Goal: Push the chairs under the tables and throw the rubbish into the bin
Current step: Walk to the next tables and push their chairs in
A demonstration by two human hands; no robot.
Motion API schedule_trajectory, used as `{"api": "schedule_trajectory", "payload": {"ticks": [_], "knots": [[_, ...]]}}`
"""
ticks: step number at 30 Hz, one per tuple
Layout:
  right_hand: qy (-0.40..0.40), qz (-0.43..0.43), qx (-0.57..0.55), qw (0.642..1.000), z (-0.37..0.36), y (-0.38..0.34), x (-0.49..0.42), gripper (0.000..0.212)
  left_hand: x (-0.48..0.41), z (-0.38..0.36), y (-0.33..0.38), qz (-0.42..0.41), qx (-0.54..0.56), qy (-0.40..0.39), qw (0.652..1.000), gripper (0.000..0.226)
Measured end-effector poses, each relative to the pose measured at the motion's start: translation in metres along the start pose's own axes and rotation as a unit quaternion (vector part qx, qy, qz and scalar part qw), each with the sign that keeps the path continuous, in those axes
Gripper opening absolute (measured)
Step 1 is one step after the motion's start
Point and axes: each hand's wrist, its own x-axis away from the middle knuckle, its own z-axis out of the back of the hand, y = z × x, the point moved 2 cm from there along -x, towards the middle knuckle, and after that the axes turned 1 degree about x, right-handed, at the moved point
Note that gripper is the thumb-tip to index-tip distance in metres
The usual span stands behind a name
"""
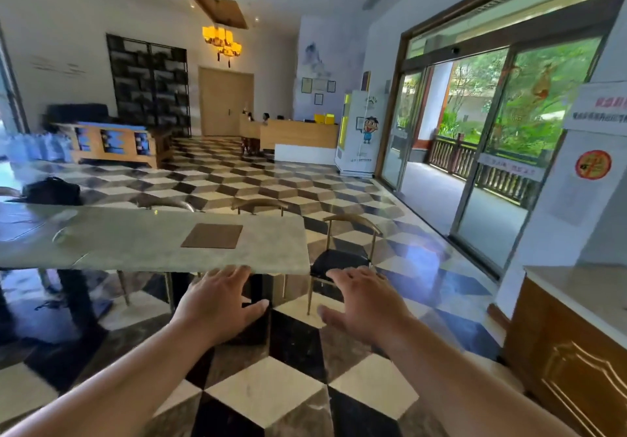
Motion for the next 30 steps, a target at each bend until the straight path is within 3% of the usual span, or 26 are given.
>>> {"api": "schedule_trajectory", "payload": {"ticks": [9,17,25,30], "knots": [[0.003,0.025,-0.034,0.999,-0.047,-0.011,-0.185,0.082,-0.135,-0.022,-0.092,0.02,0.004,0.0,1.0,0.076],[-0.01,0.142,-0.081,0.987,-0.155,-0.057,-0.384,0.074,-0.205,-0.065,-0.231,0.16,-0.06,-0.024,0.985,0.077],[-0.058,0.322,-0.113,0.938,-0.219,-0.187,-0.571,0.068,-0.207,-0.055,-0.366,0.351,-0.116,-0.014,0.929,0.075],[-0.119,0.436,-0.134,0.882,-0.261,-0.31,-0.607,0.075,-0.161,-0.056,-0.437,0.473,-0.113,-0.016,0.874,0.075]]}}
